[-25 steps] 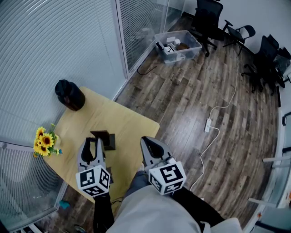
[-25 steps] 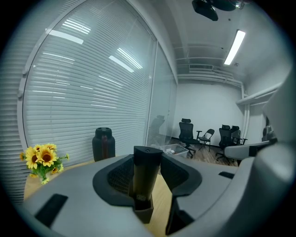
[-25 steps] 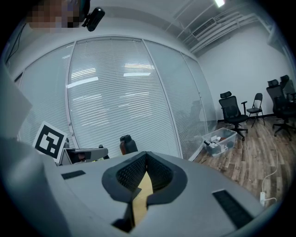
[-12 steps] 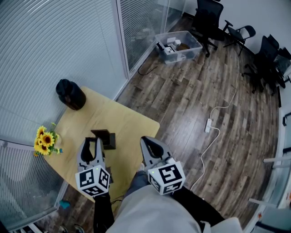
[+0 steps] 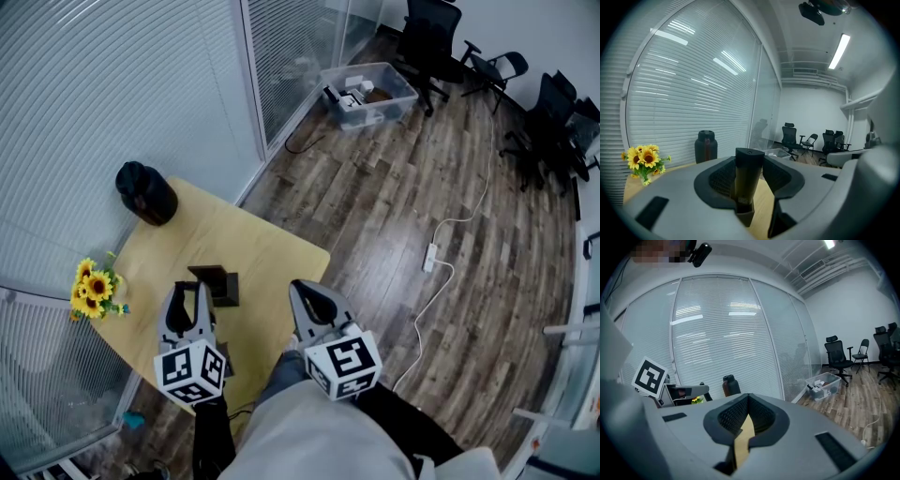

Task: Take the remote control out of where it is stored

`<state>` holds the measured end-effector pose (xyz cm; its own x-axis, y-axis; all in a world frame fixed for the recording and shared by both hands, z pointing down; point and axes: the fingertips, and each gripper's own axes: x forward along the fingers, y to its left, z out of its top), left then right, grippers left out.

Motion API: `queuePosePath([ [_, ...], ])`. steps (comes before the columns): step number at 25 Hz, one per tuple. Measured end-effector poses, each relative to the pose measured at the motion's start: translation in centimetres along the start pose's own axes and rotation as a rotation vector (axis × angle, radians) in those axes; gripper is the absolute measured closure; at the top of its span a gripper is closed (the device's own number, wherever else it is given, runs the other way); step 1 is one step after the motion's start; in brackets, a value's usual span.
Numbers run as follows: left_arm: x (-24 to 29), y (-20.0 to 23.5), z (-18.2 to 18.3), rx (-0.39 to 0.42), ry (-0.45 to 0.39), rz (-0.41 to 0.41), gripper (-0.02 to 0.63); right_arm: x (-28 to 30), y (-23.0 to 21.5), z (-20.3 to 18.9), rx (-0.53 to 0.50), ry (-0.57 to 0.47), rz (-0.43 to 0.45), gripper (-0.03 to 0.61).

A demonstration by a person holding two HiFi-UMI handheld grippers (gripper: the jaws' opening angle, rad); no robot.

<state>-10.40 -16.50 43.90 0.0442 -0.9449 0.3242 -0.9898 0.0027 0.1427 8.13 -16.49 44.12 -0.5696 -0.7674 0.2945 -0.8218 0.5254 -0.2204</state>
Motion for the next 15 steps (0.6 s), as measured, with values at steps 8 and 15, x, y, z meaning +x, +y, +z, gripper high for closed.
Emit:
queuePosePath([
  [8, 0.19, 0.15, -0.13, -0.002, 0.001, 0.000, 0.428, 0.19, -0.01, -0.17, 0.000, 0.004, 0.000, 0.574],
  [15, 0.36, 0.47, -0.22, -0.013, 0.002, 0.001, 0.428, 0.43, -0.11, -0.27, 0.001, 0.007, -0.005, 0.574],
])
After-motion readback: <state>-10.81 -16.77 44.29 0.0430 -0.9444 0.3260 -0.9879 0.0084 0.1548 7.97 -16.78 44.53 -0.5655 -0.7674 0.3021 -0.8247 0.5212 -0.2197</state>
